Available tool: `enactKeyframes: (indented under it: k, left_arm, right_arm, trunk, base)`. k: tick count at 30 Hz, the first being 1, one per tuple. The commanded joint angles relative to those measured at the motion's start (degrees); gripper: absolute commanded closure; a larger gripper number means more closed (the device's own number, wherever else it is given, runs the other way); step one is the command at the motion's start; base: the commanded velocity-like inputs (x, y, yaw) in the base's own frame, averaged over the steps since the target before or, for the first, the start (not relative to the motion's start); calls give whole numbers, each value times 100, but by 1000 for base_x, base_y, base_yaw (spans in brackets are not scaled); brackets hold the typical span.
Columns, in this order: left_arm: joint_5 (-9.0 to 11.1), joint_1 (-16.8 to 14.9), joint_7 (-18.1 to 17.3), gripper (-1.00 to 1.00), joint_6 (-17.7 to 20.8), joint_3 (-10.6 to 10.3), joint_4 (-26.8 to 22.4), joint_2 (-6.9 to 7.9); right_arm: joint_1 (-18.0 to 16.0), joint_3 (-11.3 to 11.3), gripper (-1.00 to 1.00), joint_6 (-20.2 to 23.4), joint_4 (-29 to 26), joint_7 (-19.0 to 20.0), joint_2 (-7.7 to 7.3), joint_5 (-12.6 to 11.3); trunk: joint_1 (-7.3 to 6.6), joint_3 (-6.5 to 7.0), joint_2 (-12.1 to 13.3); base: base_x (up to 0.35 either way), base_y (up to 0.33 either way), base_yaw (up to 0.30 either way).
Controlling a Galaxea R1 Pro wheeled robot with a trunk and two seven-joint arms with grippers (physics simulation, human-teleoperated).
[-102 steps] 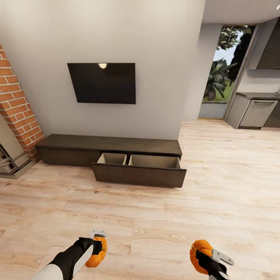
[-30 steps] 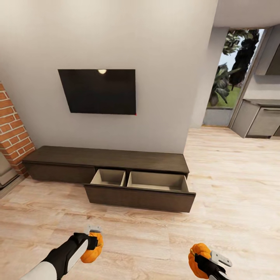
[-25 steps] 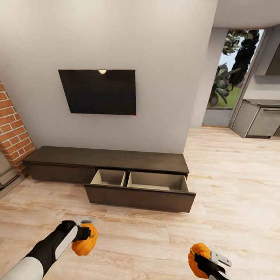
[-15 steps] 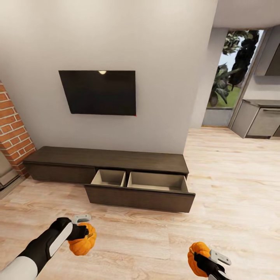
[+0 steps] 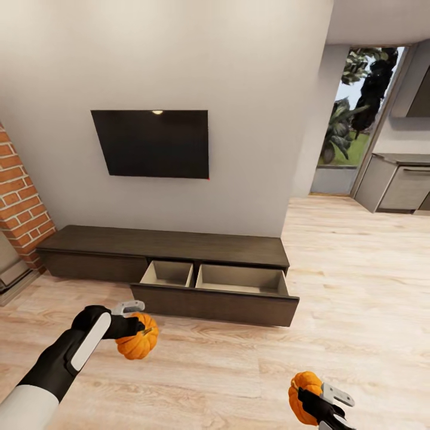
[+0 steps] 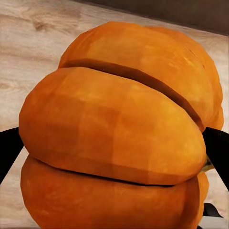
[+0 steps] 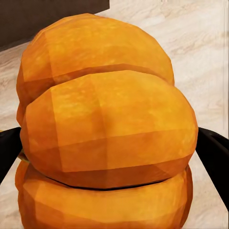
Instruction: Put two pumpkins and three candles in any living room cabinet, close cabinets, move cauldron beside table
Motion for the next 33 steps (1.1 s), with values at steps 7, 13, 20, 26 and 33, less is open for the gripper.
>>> enactKeyframes:
  k: [7,13,20,26,33]
  left_arm:
    - [51,-6,48,100,11,-49,9,-8]
    - [57,-6,40,100,11,-29,9,-6]
    - [38,-6,61,100,2,-26,9,-13]
    - [36,-13,62,100,-20,-26,9,-16]
    - [73,-15,81,100,-256,-12,9,-45]
  right_arm:
    - [-5,109,100,1258,-1981,-1565,-26,126]
    - [-170,59,100,2241,-2228,-1869,3,101]
    - [-828,-515,100,2938,-2238,-1853,5,94]
    - [-1167,-540,100,2931,-2223,-1842,11,126]
    - [-1295,-529,100,2943,-2223,-1847,267,227]
  trunk:
    - [-152,116,272]
    - [-283,216,513]
    - [-369,285,669]
    - [-369,285,669]
    - [-369,285,669]
  base:
    - [0,0,0]
    - [0,0,0]
    - [0,0,0]
    - [0,0,0]
    - [0,0,0]
